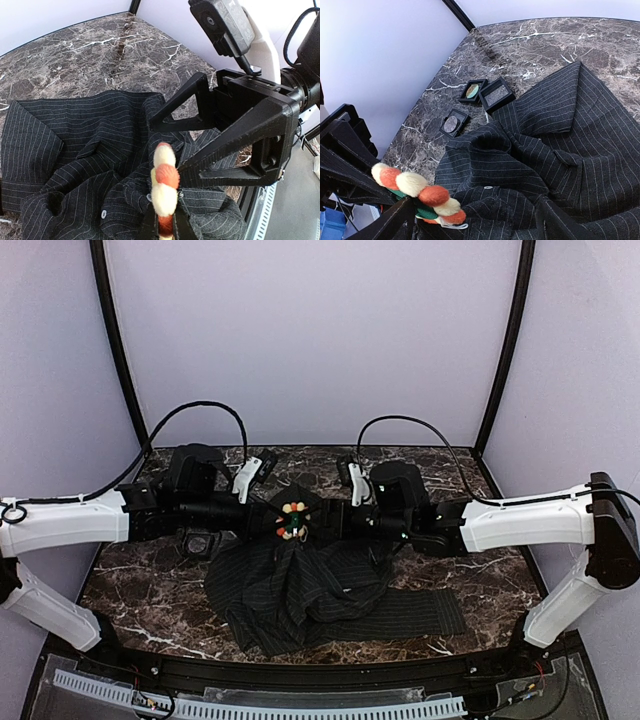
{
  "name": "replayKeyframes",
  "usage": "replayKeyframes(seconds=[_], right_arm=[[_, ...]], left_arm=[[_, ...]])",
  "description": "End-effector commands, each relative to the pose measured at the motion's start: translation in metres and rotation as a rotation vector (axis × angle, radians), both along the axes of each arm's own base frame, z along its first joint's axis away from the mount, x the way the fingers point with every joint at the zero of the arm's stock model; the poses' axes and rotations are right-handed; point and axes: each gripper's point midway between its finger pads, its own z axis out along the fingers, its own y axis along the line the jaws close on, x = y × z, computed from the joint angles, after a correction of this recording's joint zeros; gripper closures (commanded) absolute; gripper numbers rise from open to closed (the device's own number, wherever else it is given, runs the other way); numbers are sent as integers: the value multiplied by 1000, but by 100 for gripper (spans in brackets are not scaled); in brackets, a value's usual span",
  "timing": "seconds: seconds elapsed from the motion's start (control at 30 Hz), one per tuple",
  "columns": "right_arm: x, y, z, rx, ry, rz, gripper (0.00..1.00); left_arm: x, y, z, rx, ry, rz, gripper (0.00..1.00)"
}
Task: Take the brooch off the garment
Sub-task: Open the brooch with the crumpled clothing.
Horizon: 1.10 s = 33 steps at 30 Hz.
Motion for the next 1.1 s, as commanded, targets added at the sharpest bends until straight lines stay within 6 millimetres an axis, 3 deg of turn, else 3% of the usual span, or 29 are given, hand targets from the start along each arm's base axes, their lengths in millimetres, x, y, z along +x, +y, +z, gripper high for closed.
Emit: replayKeyframes(seconds=[0.0, 0.17, 0.3, 0.47, 0.77, 0.9, 1.07], right_arm=[[1, 0, -7, -14, -1, -16, 18], [6, -9, -9, 30, 29, -33, 18], [2, -21, 2, 116, 32, 3, 15], [-18, -33, 22, 280, 26, 123, 11], [-53, -2, 44, 305, -16, 351, 12], [-54, 8, 38, 287, -9, 359, 13], [-55, 18, 30, 255, 3, 372, 23]], left_arm=[[-15, -3, 16, -64, -26, -72, 99], [-17, -3, 15, -66, -17, -80, 99], [-15, -3, 14, -73, 1, -69, 99], [-15, -4, 16, -104, 38, -83, 99], [-25, -11, 22, -166, 63, -147, 99], [-26, -13, 22, -170, 73, -160, 99], [-26, -13, 21, -171, 78, -162, 99]])
